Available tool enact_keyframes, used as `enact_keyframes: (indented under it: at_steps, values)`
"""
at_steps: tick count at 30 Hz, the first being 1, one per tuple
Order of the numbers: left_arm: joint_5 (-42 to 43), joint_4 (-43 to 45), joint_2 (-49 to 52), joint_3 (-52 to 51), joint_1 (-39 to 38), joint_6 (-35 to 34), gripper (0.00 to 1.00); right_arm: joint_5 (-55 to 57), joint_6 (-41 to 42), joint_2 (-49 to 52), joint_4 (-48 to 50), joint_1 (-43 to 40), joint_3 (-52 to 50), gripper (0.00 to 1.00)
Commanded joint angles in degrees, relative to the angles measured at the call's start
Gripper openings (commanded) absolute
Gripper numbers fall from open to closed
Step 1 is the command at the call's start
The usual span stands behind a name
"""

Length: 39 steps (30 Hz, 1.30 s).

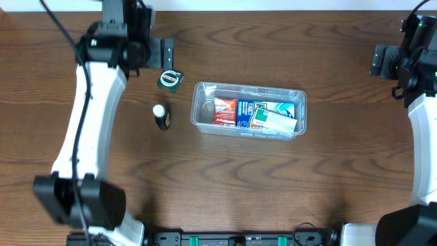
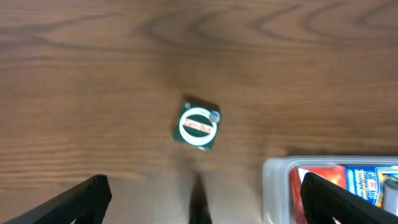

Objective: Pack container
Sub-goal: 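Lower the left gripper onto the green Zam-Buk tin and grasp it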

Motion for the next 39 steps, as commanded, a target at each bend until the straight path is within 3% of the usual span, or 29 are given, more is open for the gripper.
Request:
enact_keyframes:
  at_steps: [1,7,29,39]
  values:
    - [0.59,-3.48,7.69,6.78,1.42,2.84,0.98,0.2,0.66,-0.13,-0.04,-0.48,-0.11,0.99]
    - [0.02,-8.96,17.75,15.74,1.95,5.88,0.98,0.2,0.66,-0.13,-0.04,-0.48,-0.11,0.99]
    - [-0.02,-9.46,30.42,15.8,1.81,9.64,0.98,0.2,0.66,-0.13,-0.04,-0.48,-0.11,0.99]
    - [-0.02,-9.35,31.56,15.69,1.27,11.89,0.98,0.2,0.66,-0.13,-0.04,-0.48,-0.11,0.99]
